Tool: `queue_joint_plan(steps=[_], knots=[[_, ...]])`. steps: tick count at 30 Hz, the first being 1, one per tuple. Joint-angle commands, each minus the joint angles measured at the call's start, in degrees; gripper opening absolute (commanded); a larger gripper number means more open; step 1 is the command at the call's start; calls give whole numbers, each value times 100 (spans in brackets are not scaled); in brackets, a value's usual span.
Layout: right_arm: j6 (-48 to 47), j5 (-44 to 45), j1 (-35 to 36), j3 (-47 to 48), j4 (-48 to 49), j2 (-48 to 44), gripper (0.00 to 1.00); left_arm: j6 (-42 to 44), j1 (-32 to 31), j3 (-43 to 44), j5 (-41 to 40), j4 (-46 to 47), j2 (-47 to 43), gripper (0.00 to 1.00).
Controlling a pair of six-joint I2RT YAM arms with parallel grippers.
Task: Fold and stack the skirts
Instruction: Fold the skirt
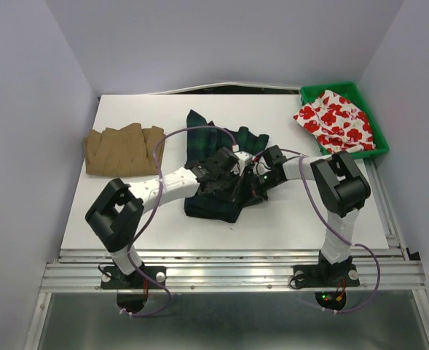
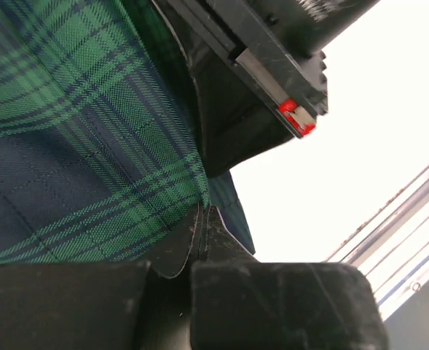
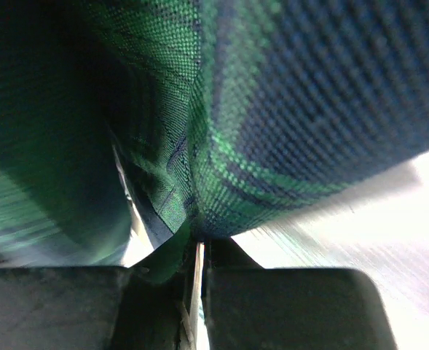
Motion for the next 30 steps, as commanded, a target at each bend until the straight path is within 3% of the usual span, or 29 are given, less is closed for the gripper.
queue_joint_plan(steps=[1, 11, 14, 15, 16, 20, 21, 24, 30], knots=[[138, -59, 64, -14, 332, -73, 1, -414, -71, 229, 151, 158, 446, 0], [244, -85, 64, -190, 455, -214, 1, -511, -71, -17, 493, 676, 1132, 0], [-133, 64, -41, -85, 149, -301, 17, -389, -45, -140, 617, 677, 1211, 0], [-273, 142, -120, -32, -18, -337, 17, -362, -27, -184, 643, 686, 1194, 0], [-457, 256, -234, 142, -429, -372, 25, -318, -1, -271, 696, 668, 1159, 0], [-1064, 485, -1007, 757, -1160, -635, 30, -125, 52, -526, 810, 659, 922, 3], [-1127, 556, -1244, 890, -1206, -732, 31, -81, 52, -597, 846, 685, 843, 8], [-1276, 828, -1308, 1549, -1215, -978, 45, 95, 52, -860, 925, 782, 631, 18], [-697, 1048, -1308, 3032, -618, -251, 56, 289, 52, -1001, 925, 905, 605, 26]])
